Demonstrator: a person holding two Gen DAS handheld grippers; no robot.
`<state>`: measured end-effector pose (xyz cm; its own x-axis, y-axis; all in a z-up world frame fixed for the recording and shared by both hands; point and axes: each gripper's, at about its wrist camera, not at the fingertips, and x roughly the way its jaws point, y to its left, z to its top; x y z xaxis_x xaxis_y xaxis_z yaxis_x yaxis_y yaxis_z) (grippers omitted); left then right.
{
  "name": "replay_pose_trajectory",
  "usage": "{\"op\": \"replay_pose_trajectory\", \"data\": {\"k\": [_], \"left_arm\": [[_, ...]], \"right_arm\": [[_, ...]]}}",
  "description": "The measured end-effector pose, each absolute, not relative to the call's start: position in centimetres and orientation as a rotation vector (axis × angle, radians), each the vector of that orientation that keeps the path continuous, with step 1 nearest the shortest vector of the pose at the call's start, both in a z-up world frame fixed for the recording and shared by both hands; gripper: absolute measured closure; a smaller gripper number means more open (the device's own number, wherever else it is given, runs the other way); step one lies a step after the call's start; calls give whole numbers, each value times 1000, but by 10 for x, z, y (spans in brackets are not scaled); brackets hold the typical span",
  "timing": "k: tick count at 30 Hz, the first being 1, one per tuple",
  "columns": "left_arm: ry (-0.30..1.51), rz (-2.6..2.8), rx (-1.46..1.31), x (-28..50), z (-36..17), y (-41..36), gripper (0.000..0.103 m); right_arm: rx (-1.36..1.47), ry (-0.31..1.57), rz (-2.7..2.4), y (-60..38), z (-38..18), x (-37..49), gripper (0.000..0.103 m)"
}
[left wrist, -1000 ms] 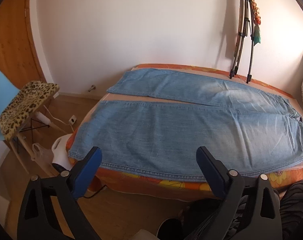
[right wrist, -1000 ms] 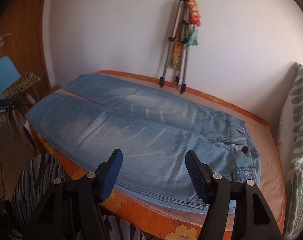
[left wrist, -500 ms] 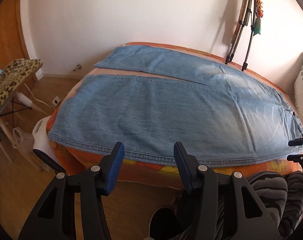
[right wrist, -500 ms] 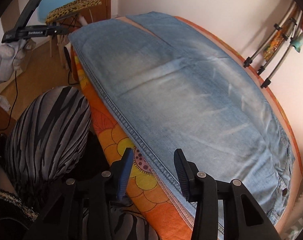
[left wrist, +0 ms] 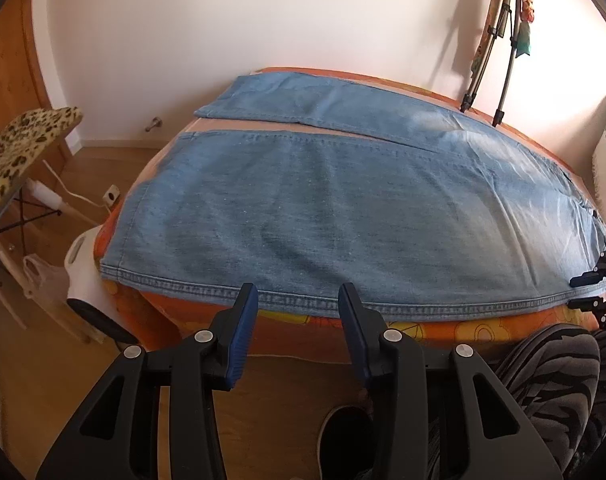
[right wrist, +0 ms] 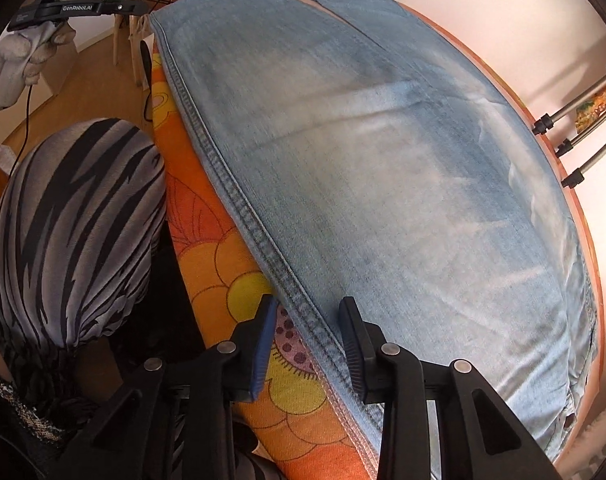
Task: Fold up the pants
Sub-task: 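Move both grippers down to the long side edge of the jeans, then close the right gripper on the jeans edge while the left gripper closes beside it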
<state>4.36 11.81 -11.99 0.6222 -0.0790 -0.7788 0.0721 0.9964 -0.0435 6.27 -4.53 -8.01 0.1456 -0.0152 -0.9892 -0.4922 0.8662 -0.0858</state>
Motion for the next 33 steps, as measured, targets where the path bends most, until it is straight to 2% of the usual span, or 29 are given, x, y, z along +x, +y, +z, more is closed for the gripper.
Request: {"op": "replay_pose_trajectory", "data": {"k": [3, 11, 12, 14, 20, 22, 23, 33], "left_arm": [[907, -72, 3, 45, -122, 125, 63], [925, 16, -117, 46, -127, 170, 62], [926, 36, -132, 47, -127, 177, 61], [930, 85, -163, 50, -129, 195, 50], [944, 194, -260, 66, -143, 242, 50], [967, 213, -321, 71, -154, 255, 50], [973, 219, -351, 72, -159, 261, 50], [934, 237, -592, 81, -184, 292, 50]], "right_arm": [[-448, 1401, 365, -43, -83, 67, 82], [-427, 1377, 350, -43, -71, 76, 91], [-419, 1371, 349, -44, -68, 78, 91], [-410, 1355, 339, -48, -62, 83, 92], [-406, 1329, 308, -54, -56, 98, 92], [-403, 1323, 308, -55, -56, 100, 94], [-399, 1320, 309, -55, -56, 100, 98], [-402, 1329, 303, -58, -68, 107, 99]]}}
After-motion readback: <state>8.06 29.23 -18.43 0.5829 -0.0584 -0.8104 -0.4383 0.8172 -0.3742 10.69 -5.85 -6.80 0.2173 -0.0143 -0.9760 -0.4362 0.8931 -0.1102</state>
